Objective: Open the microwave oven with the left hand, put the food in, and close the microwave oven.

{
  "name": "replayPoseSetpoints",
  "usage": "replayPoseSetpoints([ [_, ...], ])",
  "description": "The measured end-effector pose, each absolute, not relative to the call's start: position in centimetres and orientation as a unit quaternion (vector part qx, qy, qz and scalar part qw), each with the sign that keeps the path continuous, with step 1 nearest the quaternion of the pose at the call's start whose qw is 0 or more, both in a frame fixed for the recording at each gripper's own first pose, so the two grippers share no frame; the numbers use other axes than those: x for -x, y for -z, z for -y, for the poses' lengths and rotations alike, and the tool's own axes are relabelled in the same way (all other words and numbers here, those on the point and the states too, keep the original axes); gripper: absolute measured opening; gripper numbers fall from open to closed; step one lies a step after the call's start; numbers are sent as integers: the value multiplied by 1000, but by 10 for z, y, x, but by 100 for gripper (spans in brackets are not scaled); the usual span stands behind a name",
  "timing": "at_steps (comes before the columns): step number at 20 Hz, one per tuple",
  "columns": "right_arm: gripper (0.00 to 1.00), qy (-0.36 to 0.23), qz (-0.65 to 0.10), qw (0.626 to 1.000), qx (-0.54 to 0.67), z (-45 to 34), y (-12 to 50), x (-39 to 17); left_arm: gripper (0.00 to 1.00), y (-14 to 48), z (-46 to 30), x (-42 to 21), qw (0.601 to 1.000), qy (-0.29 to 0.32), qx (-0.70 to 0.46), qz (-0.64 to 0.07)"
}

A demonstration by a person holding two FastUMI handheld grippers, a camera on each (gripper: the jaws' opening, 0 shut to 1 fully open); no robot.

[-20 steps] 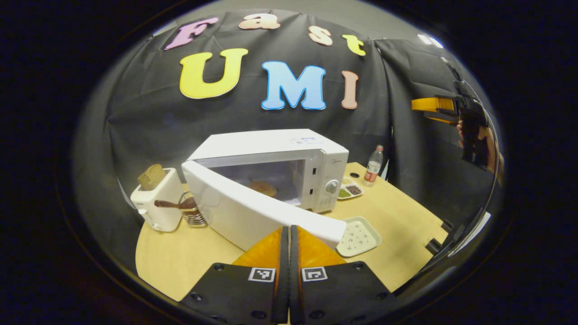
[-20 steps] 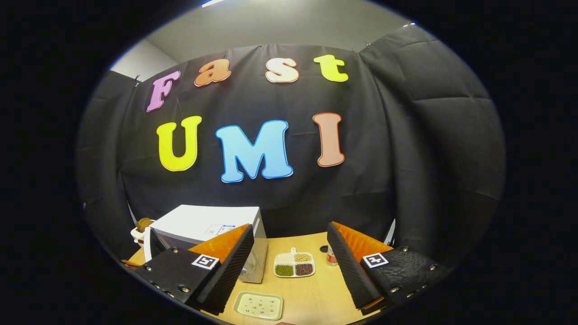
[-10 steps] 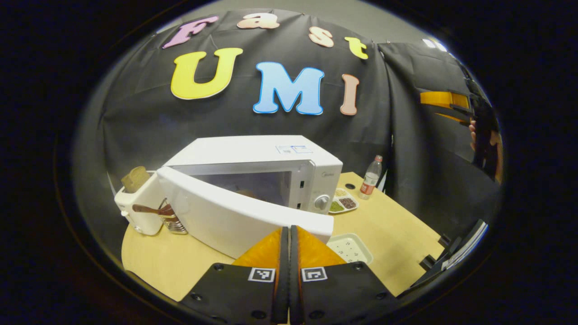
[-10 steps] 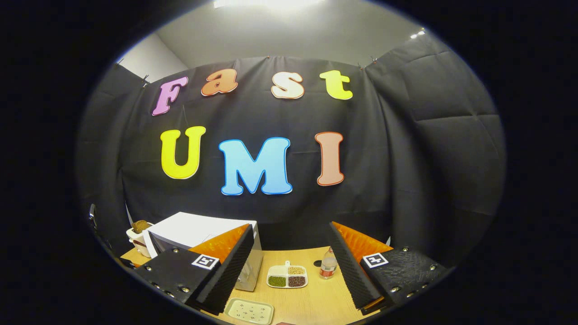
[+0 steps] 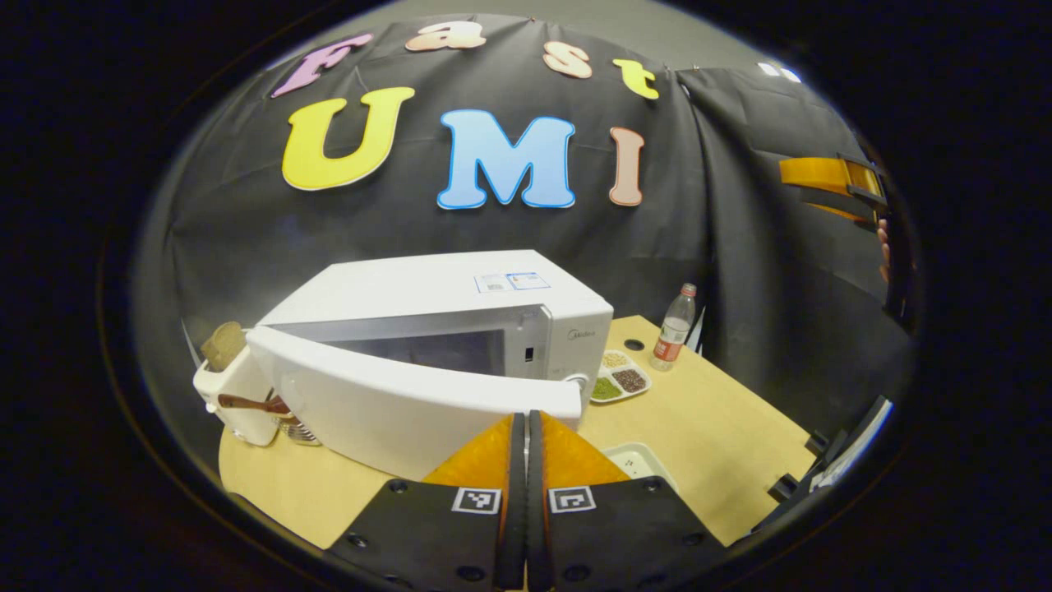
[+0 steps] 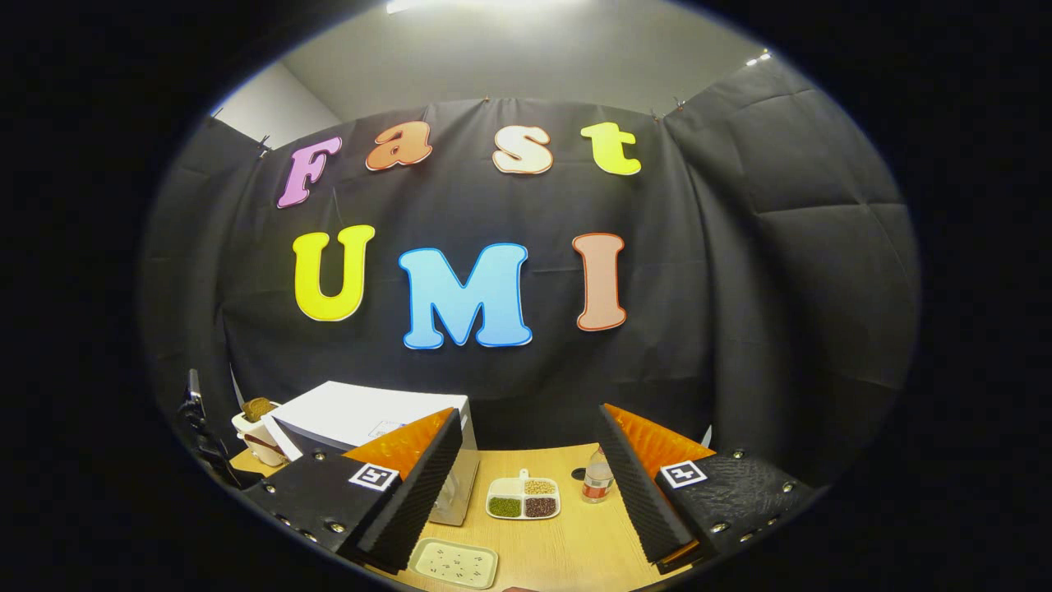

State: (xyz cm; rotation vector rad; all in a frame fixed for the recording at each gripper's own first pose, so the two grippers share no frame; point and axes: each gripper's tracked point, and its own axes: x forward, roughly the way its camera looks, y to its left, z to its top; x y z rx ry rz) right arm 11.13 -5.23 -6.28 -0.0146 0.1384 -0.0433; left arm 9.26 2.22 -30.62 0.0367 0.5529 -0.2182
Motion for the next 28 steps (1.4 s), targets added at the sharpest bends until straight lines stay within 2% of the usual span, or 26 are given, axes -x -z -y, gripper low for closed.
replayPoseSetpoints([
  [17,100,42,-79,996,-9,87,71,-134,7,324,-7,-163,953,97,-22,-285],
  [28,100,39,-79,996,5,89,73,-150,7,330,-6,-200,951,78,17,-298],
])
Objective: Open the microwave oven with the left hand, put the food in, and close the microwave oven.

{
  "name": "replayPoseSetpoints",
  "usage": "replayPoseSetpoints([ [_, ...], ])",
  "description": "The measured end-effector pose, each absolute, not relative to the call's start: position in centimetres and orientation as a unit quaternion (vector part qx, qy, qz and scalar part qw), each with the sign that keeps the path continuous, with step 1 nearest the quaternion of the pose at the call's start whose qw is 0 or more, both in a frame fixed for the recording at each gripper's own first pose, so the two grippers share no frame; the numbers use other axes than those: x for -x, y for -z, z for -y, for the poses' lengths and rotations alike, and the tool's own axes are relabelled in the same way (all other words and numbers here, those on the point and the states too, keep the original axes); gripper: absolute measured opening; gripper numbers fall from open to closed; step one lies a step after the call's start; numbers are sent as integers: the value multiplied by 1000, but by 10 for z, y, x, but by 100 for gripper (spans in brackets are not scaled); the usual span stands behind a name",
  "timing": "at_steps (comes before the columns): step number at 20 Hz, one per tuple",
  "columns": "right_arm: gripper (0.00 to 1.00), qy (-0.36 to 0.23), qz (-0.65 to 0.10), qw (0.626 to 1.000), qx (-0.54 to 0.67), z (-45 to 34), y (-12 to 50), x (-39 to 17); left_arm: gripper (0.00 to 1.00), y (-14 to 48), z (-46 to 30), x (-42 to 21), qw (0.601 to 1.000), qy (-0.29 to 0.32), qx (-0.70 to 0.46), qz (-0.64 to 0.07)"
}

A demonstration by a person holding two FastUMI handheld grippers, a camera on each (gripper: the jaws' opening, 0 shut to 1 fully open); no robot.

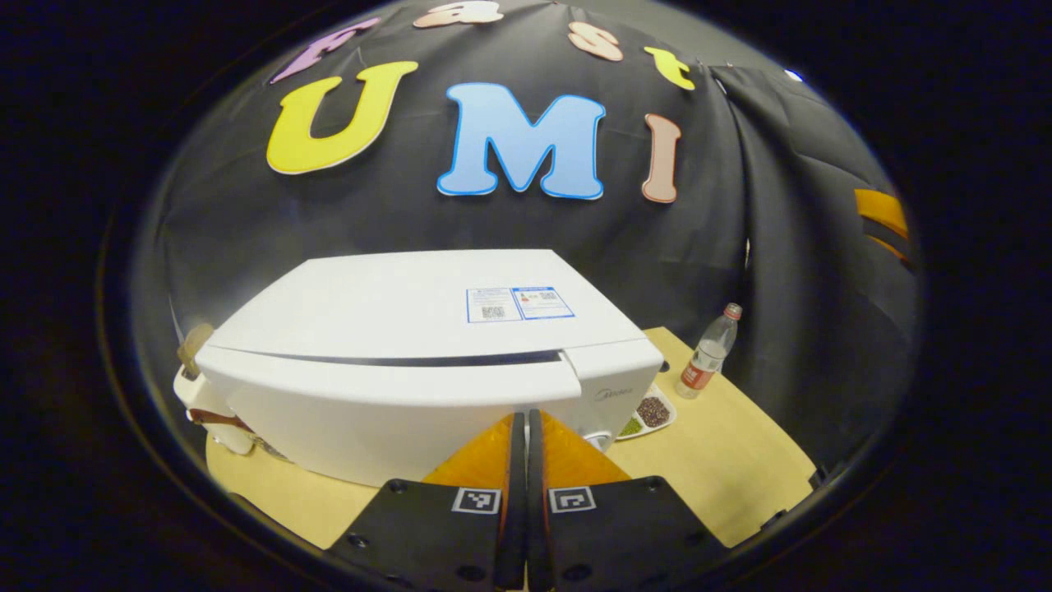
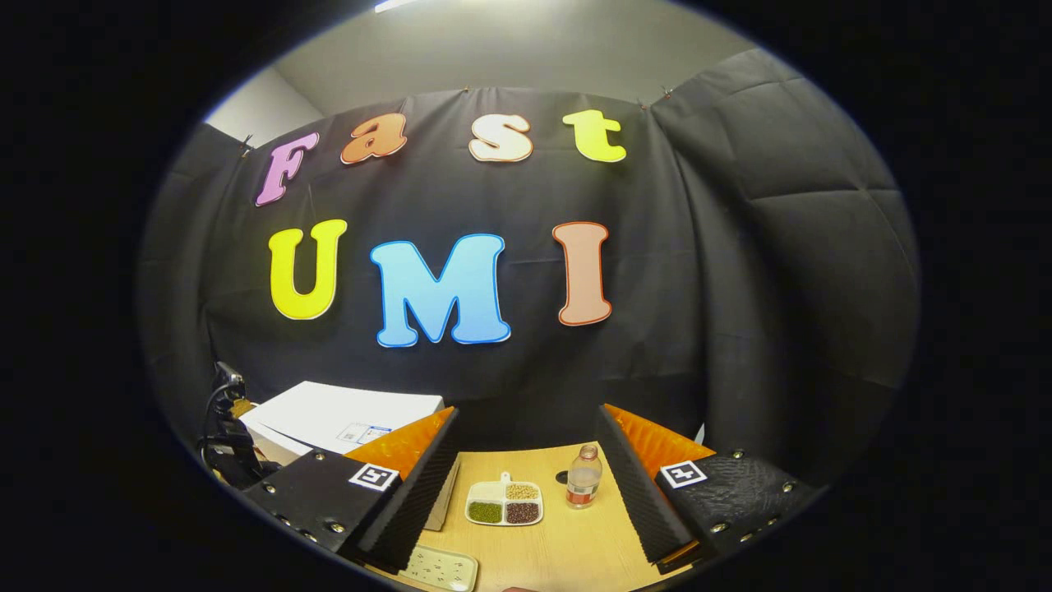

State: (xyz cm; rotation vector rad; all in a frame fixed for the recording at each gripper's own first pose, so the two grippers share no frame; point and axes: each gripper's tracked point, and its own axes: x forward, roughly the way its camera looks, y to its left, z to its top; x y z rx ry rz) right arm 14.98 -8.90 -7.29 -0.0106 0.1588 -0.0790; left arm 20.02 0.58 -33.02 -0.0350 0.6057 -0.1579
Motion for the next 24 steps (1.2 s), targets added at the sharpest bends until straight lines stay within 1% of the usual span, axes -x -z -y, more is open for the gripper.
replayPoseSetpoints([
  [5,100,23,-68,997,9,76,68,-153,8,332,-7,-201,950,81,27,-300],
  [10,100,5,-76,997,12,66,71,-154,7,332,-8,-202,951,74,24,-300],
  [17,100,5,-79,997,12,68,71,-147,7,332,-7,-211,952,81,12,-295],
  [18,100,7,-77,997,17,70,69,-147,7,334,-8,-215,949,81,8,-306],
  [21,100,14,-73,997,17,75,66,-140,8,333,-5,-217,950,101,-13,-297],
  [24,100,19,-79,997,13,78,71,-134,7,334,-7,-215,950,98,-7,-295],
])
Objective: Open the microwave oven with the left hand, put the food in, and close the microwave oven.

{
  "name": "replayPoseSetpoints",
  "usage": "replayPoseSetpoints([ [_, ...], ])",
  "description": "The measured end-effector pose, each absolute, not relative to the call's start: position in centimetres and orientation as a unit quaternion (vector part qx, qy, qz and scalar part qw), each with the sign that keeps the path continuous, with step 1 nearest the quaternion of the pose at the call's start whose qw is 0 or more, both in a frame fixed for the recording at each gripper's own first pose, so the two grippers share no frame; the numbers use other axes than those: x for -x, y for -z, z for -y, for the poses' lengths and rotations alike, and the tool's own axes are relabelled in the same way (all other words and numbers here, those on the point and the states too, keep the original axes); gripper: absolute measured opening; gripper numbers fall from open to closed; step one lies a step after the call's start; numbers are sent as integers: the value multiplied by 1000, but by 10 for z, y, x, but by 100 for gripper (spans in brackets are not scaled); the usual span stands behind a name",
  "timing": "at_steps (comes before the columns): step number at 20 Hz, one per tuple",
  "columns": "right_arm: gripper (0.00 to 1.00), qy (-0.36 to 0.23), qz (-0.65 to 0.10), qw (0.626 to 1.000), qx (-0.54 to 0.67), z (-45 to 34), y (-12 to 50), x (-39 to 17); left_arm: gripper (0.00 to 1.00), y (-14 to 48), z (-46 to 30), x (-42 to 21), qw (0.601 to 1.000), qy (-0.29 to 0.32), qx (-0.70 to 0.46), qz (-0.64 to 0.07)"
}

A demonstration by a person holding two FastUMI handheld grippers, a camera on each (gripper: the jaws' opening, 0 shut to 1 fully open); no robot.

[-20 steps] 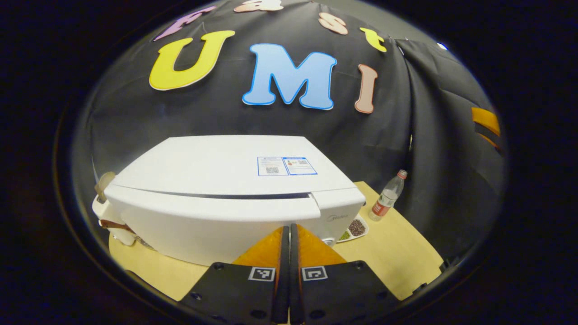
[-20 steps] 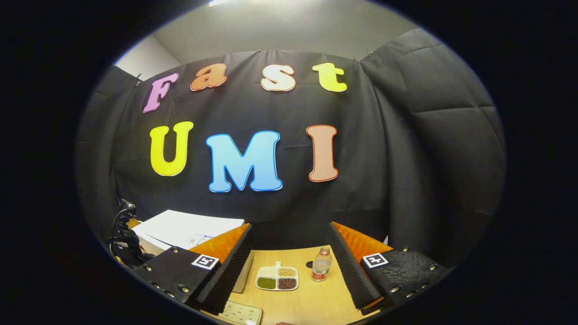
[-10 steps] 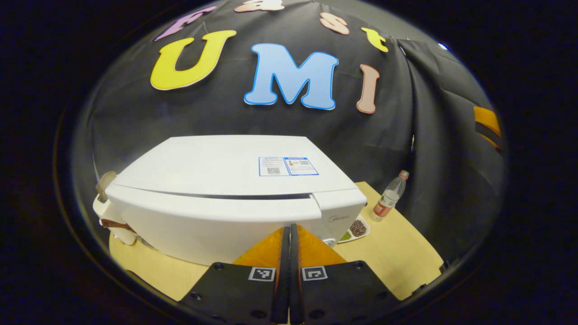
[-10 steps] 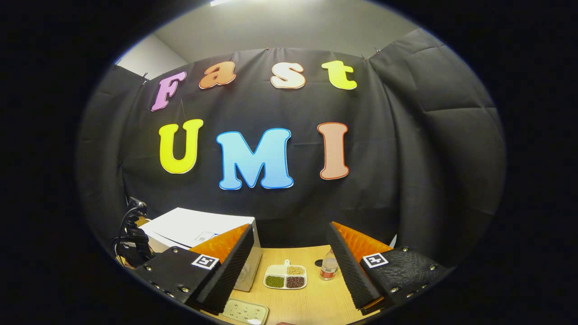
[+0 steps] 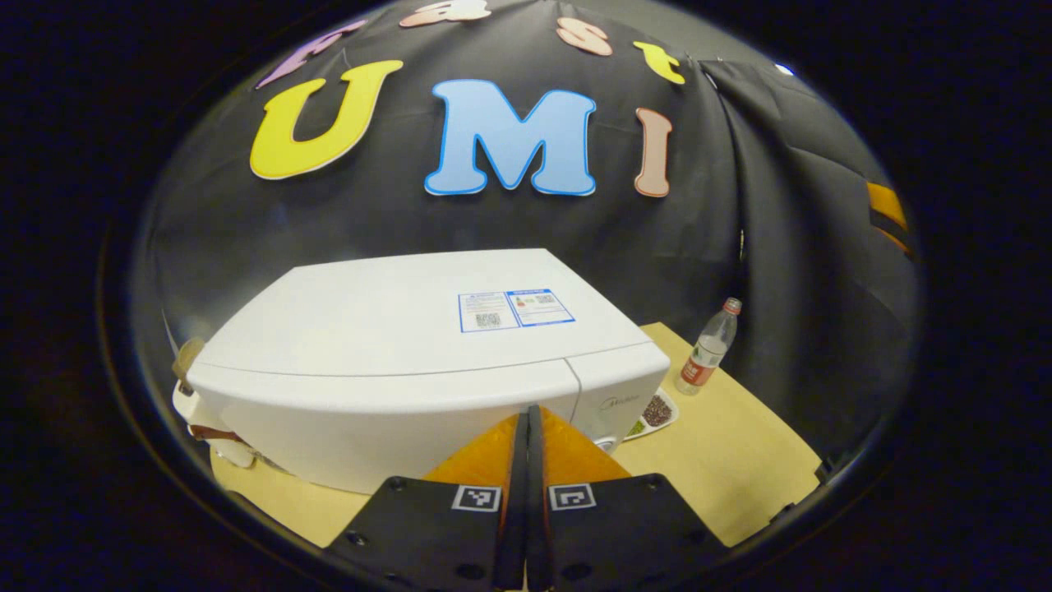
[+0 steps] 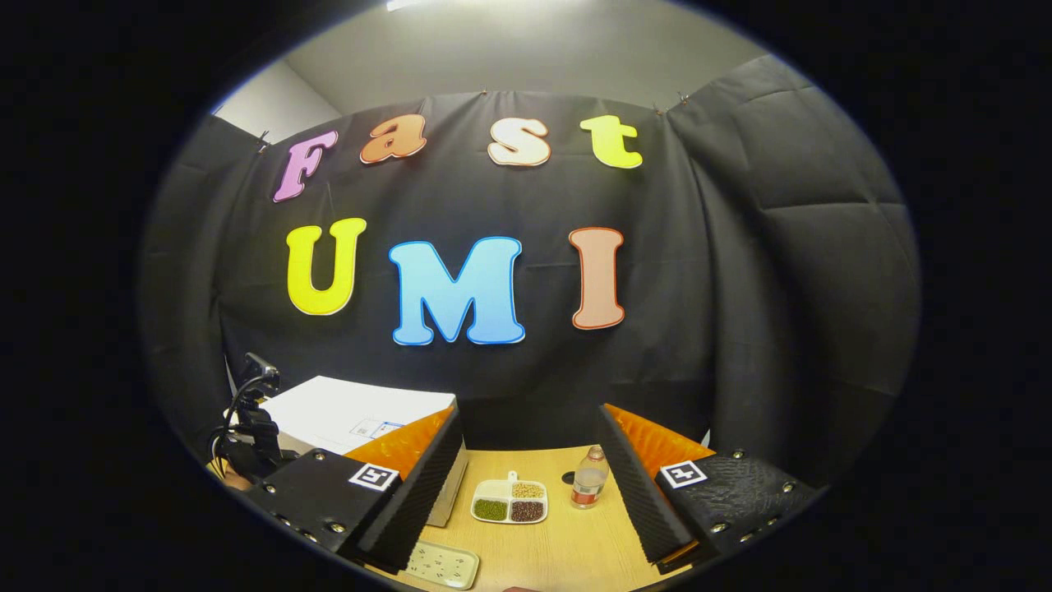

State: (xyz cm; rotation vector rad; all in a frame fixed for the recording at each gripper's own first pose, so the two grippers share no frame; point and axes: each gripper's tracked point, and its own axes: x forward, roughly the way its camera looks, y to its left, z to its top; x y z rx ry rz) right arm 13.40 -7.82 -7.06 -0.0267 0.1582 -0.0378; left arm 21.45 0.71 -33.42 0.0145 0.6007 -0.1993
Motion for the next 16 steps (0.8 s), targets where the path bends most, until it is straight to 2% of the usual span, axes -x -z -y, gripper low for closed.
replayPoseSetpoints([
  [4,100,14,-73,997,13,72,64,-130,7,308,-19,-206,960,70,-17,-271],
  [7,100,7,-62,998,10,62,57,-125,10,247,-36,-193,976,44,3,-212],
  [10,100,-4,-57,998,5,48,54,-120,96,174,-54,-172,989,2,22,-145],
  [12,100,-13,-53,999,3,38,49,-116,96,124,-61,-157,995,-12,23,-97],
  [15,100,-23,-42,999,-7,23,37,-109,99,76,-63,-125,998,-15,4,-60],
  [16,100,-25,-39,999,-6,20,32,-106,96,62,-62,-116,999,-17,-3,-52],
])
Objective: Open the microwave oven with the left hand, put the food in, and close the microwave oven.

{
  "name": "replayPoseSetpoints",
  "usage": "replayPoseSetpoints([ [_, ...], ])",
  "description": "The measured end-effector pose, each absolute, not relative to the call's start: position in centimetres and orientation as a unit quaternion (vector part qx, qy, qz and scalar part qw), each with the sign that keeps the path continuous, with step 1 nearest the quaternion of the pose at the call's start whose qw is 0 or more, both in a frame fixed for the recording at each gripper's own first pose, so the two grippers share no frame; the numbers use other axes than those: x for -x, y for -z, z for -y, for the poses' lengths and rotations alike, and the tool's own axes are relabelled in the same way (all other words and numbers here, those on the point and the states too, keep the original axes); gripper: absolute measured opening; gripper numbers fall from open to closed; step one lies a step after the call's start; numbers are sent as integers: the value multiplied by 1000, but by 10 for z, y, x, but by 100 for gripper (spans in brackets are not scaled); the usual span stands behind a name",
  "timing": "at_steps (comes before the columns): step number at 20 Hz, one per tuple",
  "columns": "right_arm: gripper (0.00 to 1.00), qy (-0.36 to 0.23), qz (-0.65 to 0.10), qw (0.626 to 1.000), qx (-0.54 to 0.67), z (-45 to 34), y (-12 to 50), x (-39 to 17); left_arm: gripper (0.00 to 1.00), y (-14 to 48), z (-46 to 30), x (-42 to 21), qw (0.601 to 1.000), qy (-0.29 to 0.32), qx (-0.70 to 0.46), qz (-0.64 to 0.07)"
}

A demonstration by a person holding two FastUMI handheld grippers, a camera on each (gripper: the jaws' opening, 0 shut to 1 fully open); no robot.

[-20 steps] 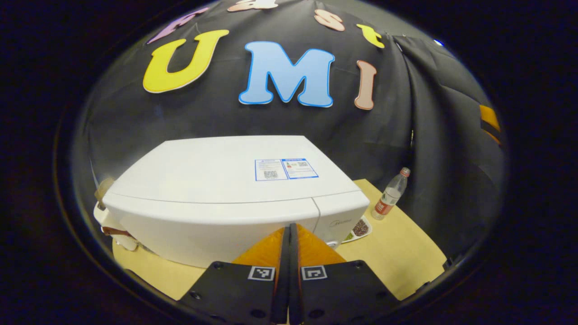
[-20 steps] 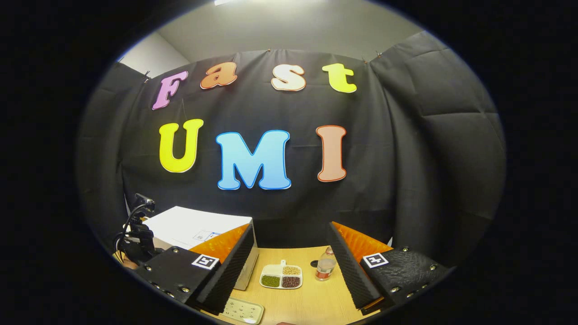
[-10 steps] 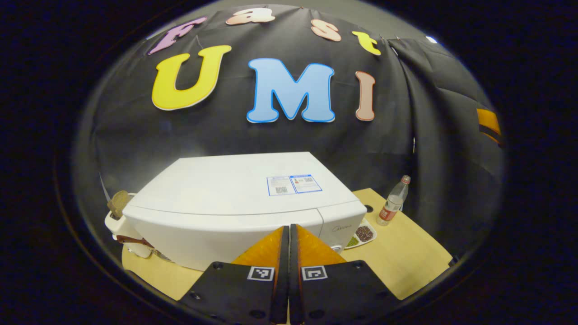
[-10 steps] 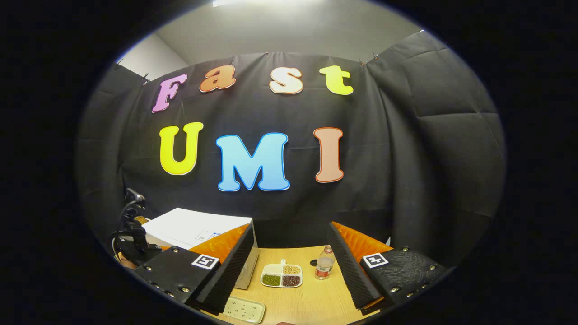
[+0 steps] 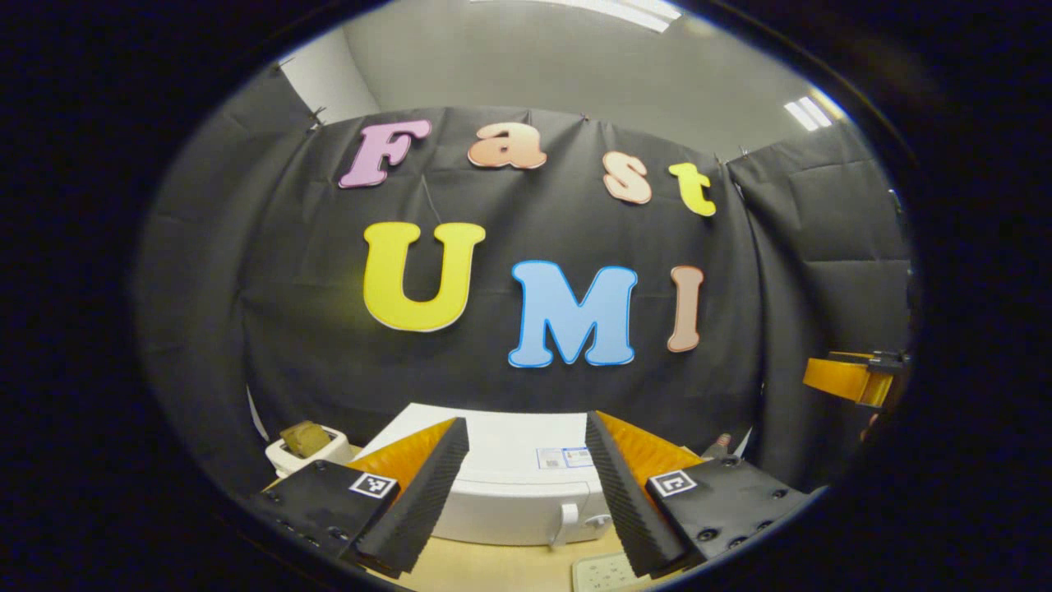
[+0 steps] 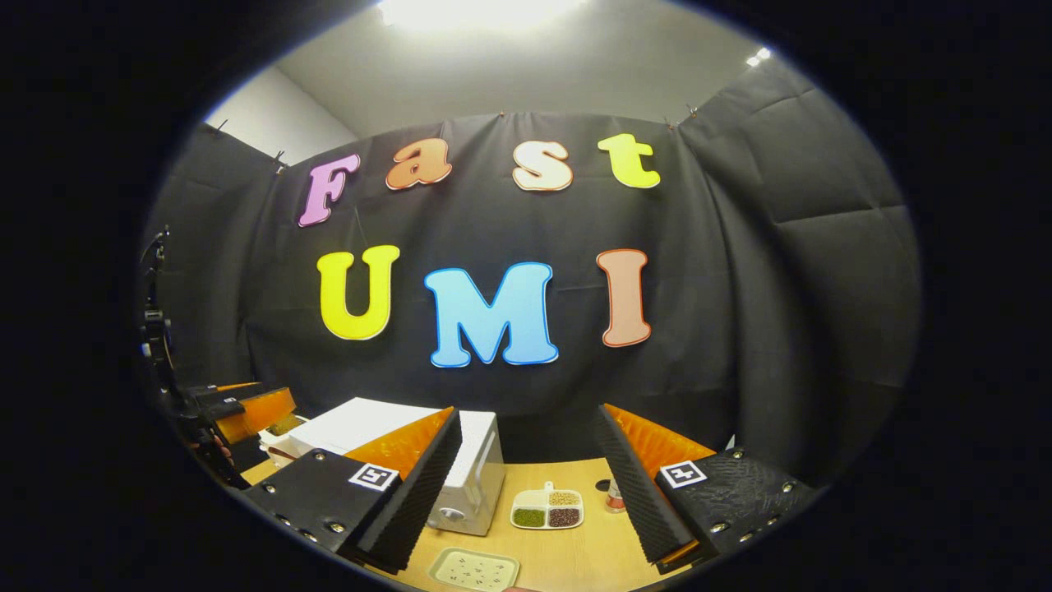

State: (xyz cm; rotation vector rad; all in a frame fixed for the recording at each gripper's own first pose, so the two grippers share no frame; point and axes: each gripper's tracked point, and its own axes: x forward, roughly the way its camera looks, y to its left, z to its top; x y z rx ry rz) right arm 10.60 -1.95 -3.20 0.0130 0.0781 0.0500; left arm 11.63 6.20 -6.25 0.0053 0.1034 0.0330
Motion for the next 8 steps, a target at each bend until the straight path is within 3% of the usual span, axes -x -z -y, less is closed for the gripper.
replayPoseSetpoints([
  [3,100,-27,-36,999,0,10,24,-100,99,19,-56,-94,1000,-15,-1,-19],
  [5,100,-27,-33,999,-4,4,20,-97,95,-1,-53,-84,1000,-12,-11,3],
  [8,100,-26,-29,999,-7,-6,16,-93,94,-3,-47,-77,1000,1,-28,5],
])
